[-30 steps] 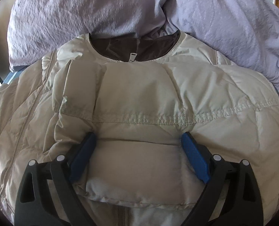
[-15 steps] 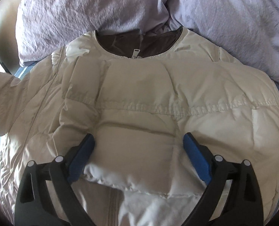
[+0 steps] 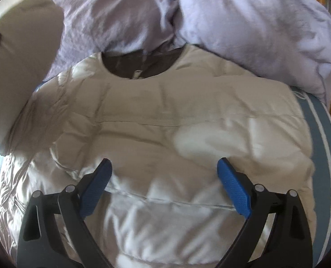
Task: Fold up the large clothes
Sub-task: 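Carry the held sleeve across the jacket front with the left gripper and open it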
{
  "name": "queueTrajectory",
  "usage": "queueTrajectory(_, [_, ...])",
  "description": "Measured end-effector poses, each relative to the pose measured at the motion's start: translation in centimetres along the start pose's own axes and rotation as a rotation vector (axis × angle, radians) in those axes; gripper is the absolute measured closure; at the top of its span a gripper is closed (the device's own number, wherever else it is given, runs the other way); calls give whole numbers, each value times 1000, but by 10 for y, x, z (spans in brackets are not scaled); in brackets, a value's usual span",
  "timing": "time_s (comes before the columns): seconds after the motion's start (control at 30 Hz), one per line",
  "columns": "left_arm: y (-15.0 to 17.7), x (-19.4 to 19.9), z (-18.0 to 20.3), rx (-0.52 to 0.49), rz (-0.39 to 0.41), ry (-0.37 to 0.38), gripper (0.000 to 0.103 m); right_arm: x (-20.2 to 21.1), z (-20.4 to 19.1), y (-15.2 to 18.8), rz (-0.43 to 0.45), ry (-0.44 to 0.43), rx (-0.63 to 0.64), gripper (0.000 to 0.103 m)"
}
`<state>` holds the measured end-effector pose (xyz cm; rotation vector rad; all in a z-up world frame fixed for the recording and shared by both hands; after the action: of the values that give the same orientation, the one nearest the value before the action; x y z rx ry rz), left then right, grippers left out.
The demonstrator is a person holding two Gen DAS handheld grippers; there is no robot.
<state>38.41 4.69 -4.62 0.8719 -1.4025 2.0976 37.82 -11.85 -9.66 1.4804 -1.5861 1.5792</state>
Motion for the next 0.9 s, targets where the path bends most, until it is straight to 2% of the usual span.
queueTrajectory(0.1, [19, -25, 15, -47, -55, -12, 89, 9, 15, 0, 16, 20, -26, 8])
queueTrajectory(0.37, [60, -66, 27, -107, -169, -45, 89, 19, 37, 6, 32, 61, -68, 8])
queueTrajectory(0.73, [84, -88, 29, -153, -211, -93, 89, 26, 39, 9, 42, 83, -82, 8])
queueTrajectory(0.9, [89, -90, 32, -171, -222, -104, 84, 32, 43, 8, 50, 100, -94, 8])
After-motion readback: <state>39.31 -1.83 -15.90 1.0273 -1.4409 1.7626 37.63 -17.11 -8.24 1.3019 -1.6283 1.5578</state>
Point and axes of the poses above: each gripper's, at about its wrist camera, not at the fingertips, and x roughly against the way its jaws point, z to its right, y to its underside, the point moved 8 cm from there along -x, roughly the way its jaws point, and after that the axes turned 13 degrees about -y, right-handed, at the moved point
